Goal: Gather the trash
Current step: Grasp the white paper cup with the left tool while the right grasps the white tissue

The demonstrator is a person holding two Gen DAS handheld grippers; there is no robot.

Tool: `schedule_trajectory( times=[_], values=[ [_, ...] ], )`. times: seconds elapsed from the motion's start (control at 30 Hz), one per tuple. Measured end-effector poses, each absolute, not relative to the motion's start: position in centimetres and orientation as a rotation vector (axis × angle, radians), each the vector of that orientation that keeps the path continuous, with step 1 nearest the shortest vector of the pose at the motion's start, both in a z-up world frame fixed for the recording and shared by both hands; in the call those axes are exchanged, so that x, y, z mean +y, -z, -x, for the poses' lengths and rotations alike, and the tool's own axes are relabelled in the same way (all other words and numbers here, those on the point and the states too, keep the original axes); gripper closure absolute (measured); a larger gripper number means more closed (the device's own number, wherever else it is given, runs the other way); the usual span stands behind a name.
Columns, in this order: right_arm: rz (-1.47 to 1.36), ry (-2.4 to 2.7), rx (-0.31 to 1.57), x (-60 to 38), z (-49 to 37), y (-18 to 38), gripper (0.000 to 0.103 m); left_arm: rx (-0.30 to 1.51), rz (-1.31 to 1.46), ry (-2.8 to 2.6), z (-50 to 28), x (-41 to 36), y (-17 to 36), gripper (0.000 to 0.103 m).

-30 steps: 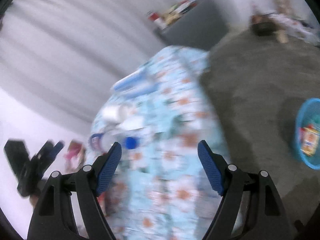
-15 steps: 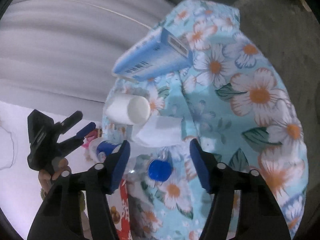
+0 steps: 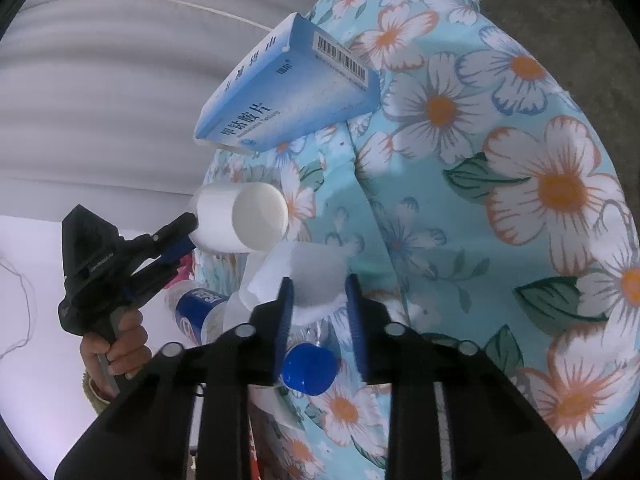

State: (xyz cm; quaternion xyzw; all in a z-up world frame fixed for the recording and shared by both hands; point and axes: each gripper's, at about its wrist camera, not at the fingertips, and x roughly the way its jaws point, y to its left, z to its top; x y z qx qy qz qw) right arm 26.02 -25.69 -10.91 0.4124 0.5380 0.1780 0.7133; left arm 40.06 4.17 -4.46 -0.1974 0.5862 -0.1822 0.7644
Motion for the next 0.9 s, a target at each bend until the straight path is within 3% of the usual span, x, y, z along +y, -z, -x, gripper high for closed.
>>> schedule_trajectory(
  times=[0.1,0.27,0.47,0.9],
  values=[
    [-0.930,-0.390,1.173,-25.7,-26.0,10.7,0.092,1.257,0.433,0.418,-39.9,4.1,4.1,0.090],
    [-0.937,-0.410,1.115,-25.7,-26.5,9.6,0.097,1.229,0.435,0.453,-39.5,3.6,3.4,0.097],
    [-0.949,-0.459,1.036,-25.7,-26.3,7.4,0.098,1.177,0.437,0.483,-38.8,3.4,1.9,0.102],
    [-0.924,-0.500,0.870,-28.2,-24.1,1.0,0.098,1.045,0.383,0.536,-35.4,2.8,-3.5,0.102]
  ],
)
